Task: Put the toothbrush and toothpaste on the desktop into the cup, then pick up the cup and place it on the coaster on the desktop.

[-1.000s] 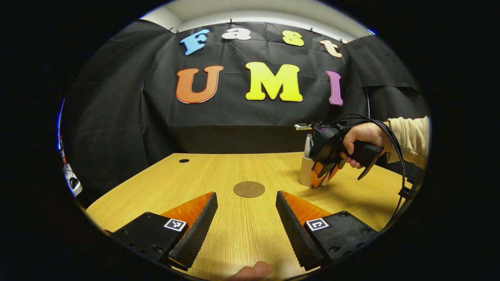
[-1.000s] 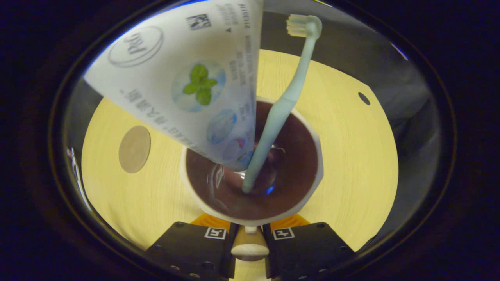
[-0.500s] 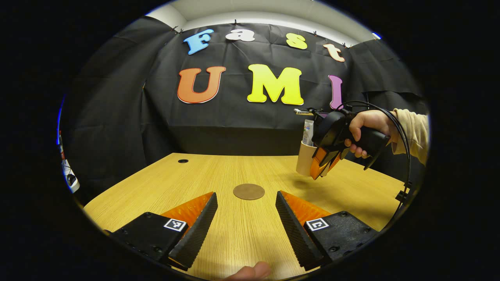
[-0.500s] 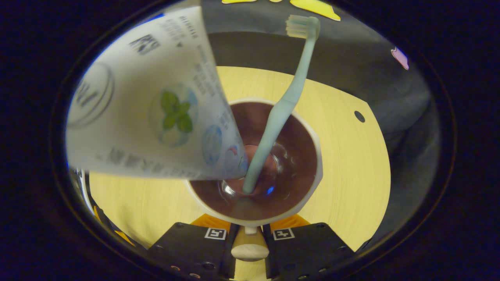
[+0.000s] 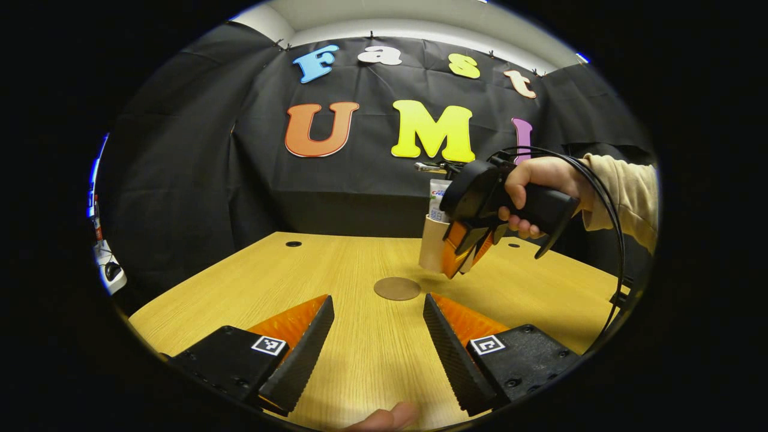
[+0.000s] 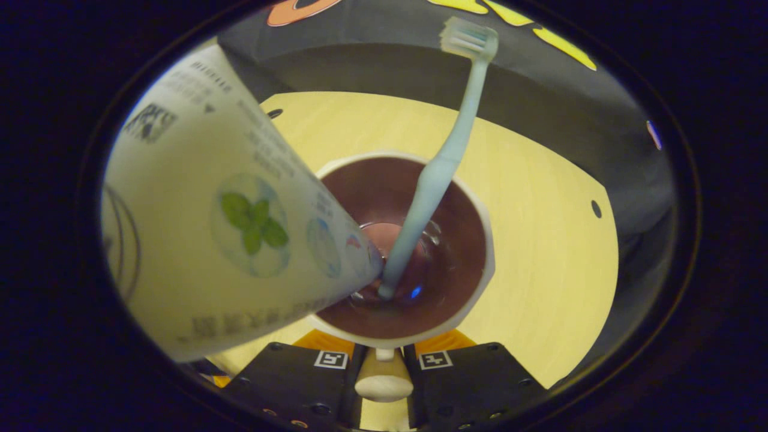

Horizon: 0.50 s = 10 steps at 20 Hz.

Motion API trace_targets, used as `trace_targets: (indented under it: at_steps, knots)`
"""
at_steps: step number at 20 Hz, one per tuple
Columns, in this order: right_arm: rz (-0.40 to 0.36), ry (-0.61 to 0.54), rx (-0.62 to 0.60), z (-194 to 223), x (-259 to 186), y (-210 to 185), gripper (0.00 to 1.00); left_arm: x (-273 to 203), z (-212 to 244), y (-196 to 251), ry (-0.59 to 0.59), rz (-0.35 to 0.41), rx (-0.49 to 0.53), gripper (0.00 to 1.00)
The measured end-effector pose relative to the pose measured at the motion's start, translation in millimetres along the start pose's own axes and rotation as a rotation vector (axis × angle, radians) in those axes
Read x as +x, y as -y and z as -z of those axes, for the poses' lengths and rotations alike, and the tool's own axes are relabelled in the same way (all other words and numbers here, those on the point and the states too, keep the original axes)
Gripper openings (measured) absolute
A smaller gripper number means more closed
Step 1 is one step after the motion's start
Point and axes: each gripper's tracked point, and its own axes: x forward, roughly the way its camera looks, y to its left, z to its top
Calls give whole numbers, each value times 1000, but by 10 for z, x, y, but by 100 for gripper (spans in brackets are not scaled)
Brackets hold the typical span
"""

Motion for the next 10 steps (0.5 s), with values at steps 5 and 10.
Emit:
trace_targets:
  at_steps: [5,10]
  knots:
    - [-12,-42,-37,-53,310,-109,27,-84,36,-84,-8,-18,0,96]
    - [-8,-73,-52,-74,449,-257,27,-131,-36,15,14,6,15,95]
